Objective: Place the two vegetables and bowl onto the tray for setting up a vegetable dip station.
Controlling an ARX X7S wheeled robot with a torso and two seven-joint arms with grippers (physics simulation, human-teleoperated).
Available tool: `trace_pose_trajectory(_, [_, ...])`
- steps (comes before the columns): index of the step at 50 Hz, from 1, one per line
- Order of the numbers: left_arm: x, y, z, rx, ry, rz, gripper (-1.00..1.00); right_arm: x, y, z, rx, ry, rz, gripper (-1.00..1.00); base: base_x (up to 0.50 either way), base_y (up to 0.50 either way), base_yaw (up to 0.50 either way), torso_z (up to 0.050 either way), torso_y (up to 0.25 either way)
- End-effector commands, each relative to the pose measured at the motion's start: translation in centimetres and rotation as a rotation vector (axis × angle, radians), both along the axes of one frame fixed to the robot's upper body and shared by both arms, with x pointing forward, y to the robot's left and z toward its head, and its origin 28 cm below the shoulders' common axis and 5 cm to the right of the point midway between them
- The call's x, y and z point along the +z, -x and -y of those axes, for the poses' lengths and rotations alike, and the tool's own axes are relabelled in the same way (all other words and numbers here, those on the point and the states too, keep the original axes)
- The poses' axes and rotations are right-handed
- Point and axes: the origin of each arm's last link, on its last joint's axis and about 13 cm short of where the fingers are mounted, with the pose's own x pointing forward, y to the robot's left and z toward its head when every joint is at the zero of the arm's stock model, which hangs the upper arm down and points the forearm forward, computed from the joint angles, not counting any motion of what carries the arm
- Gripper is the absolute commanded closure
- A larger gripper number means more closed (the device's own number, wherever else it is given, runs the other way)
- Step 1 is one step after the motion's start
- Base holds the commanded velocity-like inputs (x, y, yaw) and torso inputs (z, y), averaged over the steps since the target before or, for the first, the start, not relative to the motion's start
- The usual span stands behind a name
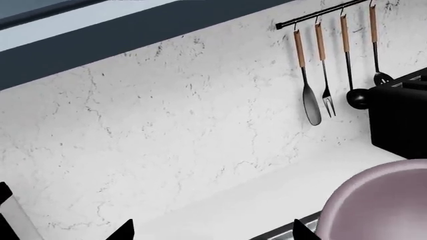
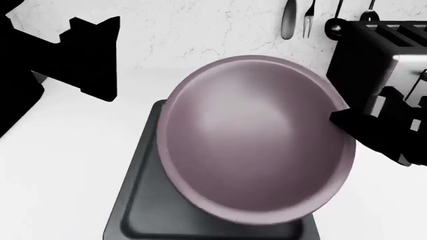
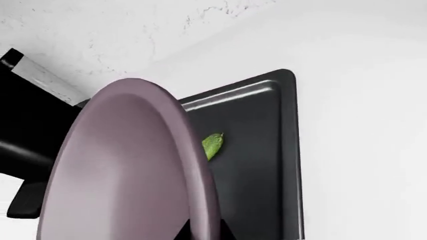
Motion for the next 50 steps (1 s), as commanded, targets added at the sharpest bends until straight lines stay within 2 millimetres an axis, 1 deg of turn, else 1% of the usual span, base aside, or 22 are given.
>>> trace_pose_trajectory(1, [-0.2, 0.1, -0.2, 0.008, 0.008, -0.004, -1.0, 0.7, -0.5, -1.0, 0.048, 0.0, 0.05, 1.0, 0.0, 0.0, 0.0, 0.0, 0.0])
trace_pose_trajectory(5, [-0.2, 0.1, -0.1, 0.006, 0.009, -0.002, -1.0, 0.4, -0.6, -1.1, 0.061, -0.006, 0.046, 1.0, 0.0, 0.0, 0.0, 0.0, 0.003])
trace_pose_trajectory(11, [-0.2, -0.1, -0.2, 0.01, 0.01, -0.004, -1.0, -0.4, -1.7, -1.8, 0.097, 0.004, 0.026, 1.0, 0.0, 0.0, 0.0, 0.0, 0.0])
trace_pose_trajectory(18, [-0.4, -0.1, -0.3, 0.011, 0.017, -0.002, -1.0, -1.0, -1.6, -1.9, 0.115, 0.002, 0.014, 1.0, 0.0, 0.0, 0.0, 0.0, 0.0])
trace_pose_trajectory(23, [-0.3, 0.0, -0.3, 0.012, 0.016, -0.003, -1.0, -1.8, -2.5, -2.0, 0.112, 0.002, -0.002, 1.0, 0.0, 0.0, 0.0, 0.0, 0.0])
trace_pose_trajectory(42, [-0.5, -0.1, -0.5, 0.018, 0.026, -0.001, -1.0, -3.8, -3.3, -2.0, 0.116, -0.001, -0.035, 1.0, 0.0, 0.0, 0.0, 0.0, 0.001])
trace_pose_trajectory(50, [-0.7, -0.4, -0.4, 0.017, 0.025, -0.006, -1.0, -5.1, -3.9, -2.0, 0.116, -0.007, -0.055, 1.0, 0.0, 0.0, 0.0, 0.0, 0.0])
